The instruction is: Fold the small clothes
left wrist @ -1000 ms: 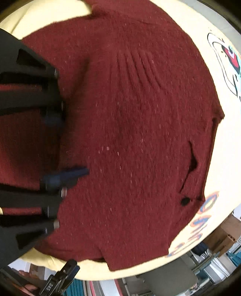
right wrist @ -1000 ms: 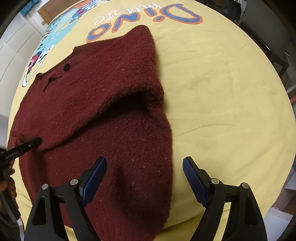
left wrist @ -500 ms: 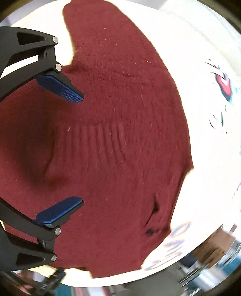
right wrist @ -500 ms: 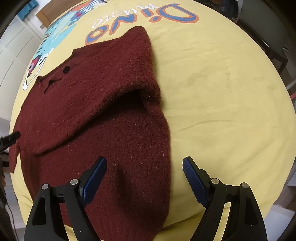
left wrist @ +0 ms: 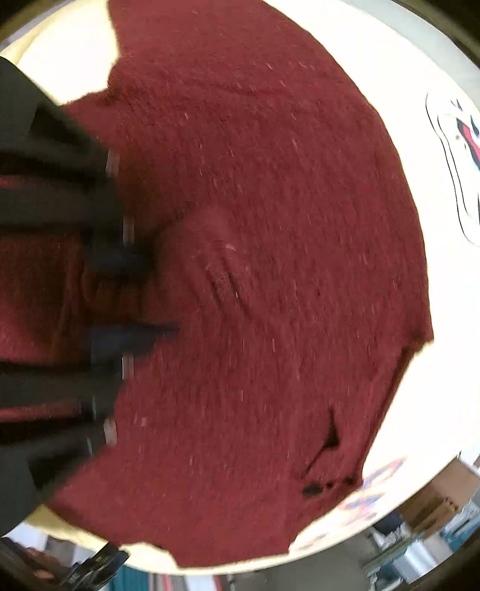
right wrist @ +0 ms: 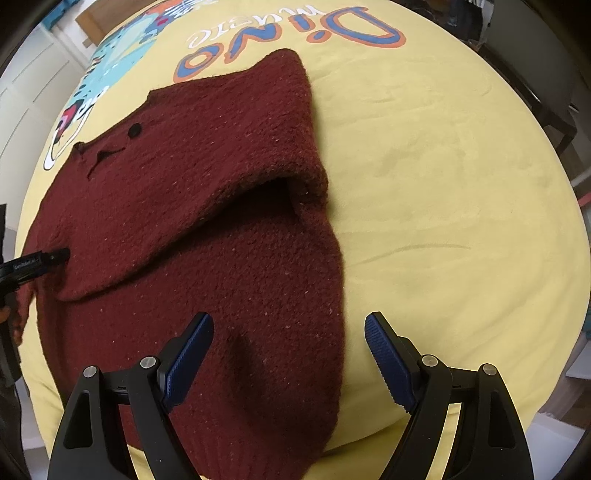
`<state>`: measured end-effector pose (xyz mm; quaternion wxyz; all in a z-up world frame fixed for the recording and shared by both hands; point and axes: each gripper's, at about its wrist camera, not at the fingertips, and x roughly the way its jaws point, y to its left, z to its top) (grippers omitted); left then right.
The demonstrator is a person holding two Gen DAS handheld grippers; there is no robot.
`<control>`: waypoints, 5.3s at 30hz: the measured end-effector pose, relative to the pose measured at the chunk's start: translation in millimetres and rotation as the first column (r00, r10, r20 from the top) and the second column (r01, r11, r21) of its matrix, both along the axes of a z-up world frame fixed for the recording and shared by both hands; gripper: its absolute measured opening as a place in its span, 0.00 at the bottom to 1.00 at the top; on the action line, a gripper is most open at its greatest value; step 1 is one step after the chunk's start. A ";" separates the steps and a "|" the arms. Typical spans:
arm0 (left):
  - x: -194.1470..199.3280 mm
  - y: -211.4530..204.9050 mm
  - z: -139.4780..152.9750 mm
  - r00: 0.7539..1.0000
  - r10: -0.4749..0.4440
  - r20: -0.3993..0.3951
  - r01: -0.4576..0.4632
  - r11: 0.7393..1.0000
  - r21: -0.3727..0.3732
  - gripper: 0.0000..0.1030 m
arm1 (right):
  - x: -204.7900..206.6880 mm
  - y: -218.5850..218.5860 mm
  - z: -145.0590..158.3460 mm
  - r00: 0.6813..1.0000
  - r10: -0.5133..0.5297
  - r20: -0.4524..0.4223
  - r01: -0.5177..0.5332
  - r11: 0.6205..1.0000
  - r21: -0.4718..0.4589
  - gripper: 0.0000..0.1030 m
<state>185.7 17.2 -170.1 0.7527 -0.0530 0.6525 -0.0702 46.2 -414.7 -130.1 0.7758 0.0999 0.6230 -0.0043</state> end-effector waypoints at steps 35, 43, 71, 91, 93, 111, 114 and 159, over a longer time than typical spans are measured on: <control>20.8 48.9 2.8 0.991 0.055 0.118 -0.052 0.998 -0.024 0.09 | 124.2 -15.3 -29.1 0.998 -0.056 -0.002 0.056 0.994 0.091 0.15; 17.8 8.3 14.0 0.990 0.027 0.137 -0.033 0.999 0.042 0.18 | 130.7 6.4 -22.7 1.000 -0.015 0.007 0.015 1.000 0.012 0.27; -22.3 -64.8 -16.1 0.937 -0.145 0.316 0.085 0.977 0.197 0.99 | 83.2 147.6 -28.2 0.911 0.302 0.280 -0.243 0.944 -0.225 0.99; -23.7 -29.7 -27.7 0.951 -0.124 0.284 0.071 0.979 0.190 0.99 | 78.9 107.7 -36.4 0.936 0.246 0.251 -0.194 0.957 -0.215 1.00; -19.8 -28.1 -25.2 0.958 -0.125 0.258 0.079 0.980 0.182 0.99 | 83.0 109.6 -33.4 0.942 0.259 0.213 -0.212 0.953 -0.218 1.00; -53.2 83.4 53.6 0.960 0.114 0.256 -0.136 0.988 0.072 0.99 | 4.5 108.8 41.4 0.943 0.208 0.258 -0.186 0.977 -0.108 1.00; -60.1 126.9 44.1 0.952 0.240 0.192 -0.248 0.969 0.019 0.99 | -6.0 110.2 45.0 0.944 0.213 0.253 -0.193 0.976 -0.102 1.00; -82.1 298.3 62.3 0.713 0.697 0.076 -0.673 0.710 -0.207 0.11 | -25.0 81.1 44.8 0.972 0.113 0.204 -0.079 0.983 -0.168 1.00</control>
